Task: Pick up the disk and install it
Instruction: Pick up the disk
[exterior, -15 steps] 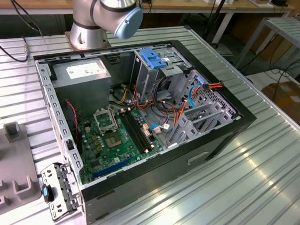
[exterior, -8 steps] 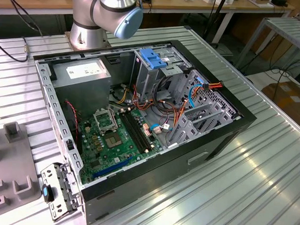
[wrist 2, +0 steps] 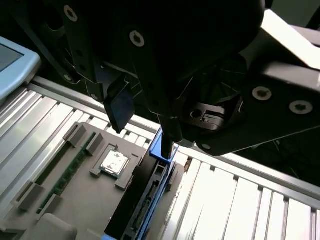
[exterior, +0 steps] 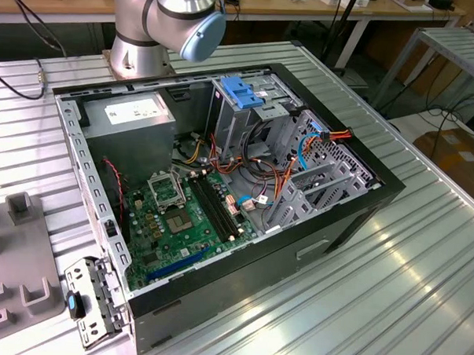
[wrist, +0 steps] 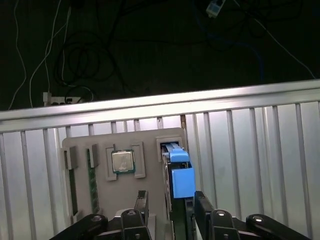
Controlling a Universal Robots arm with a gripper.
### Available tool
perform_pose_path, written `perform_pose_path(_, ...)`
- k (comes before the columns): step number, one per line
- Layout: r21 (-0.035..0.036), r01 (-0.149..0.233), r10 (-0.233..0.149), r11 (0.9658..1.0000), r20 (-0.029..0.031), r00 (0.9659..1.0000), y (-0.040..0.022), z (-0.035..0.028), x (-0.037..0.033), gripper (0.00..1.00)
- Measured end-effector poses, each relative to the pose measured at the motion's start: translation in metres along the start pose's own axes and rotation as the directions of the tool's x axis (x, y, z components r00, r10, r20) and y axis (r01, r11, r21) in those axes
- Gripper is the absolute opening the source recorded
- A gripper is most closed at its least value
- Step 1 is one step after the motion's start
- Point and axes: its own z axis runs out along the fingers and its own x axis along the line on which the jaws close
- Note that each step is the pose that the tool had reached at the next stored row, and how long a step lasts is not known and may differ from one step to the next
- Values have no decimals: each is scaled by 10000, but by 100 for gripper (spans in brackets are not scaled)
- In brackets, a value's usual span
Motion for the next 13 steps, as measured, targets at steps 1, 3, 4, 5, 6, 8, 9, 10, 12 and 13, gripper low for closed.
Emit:
perform_pose_path(1, 2, 40, -40, 10000, 1, 10000, 7, 18, 0, 49)
perform_pose_path(3, 6, 153, -153, 9999, 1, 9999, 22, 59, 0, 49)
perform_pose_path(4, 10, 231, -231, 9997, 0, 9997, 33, 90, -9, 49)
perform_pose_path(5, 12, 269, -269, 9996, -1, 9996, 36, 108, -27, 49)
perform_pose_path(6, 15, 294, -294, 9996, 0, 9996, 38, 119, -38, 49)
perform_pose_path(8, 32, 367, -367, 9993, 1, 9993, 50, 153, -50, 49)
perform_pose_path(9, 34, 400, -400, 9992, 1, 9992, 66, 173, -50, 49)
perform_pose_path(10, 39, 437, -437, 9990, 2, 9990, 75, 191, -49, 49)
perform_pose_path(12, 41, 514, -514, 9987, 0, 9987, 84, 229, -48, 49)
perform_pose_path(13, 42, 546, -546, 9985, 0, 9985, 84, 257, -50, 49)
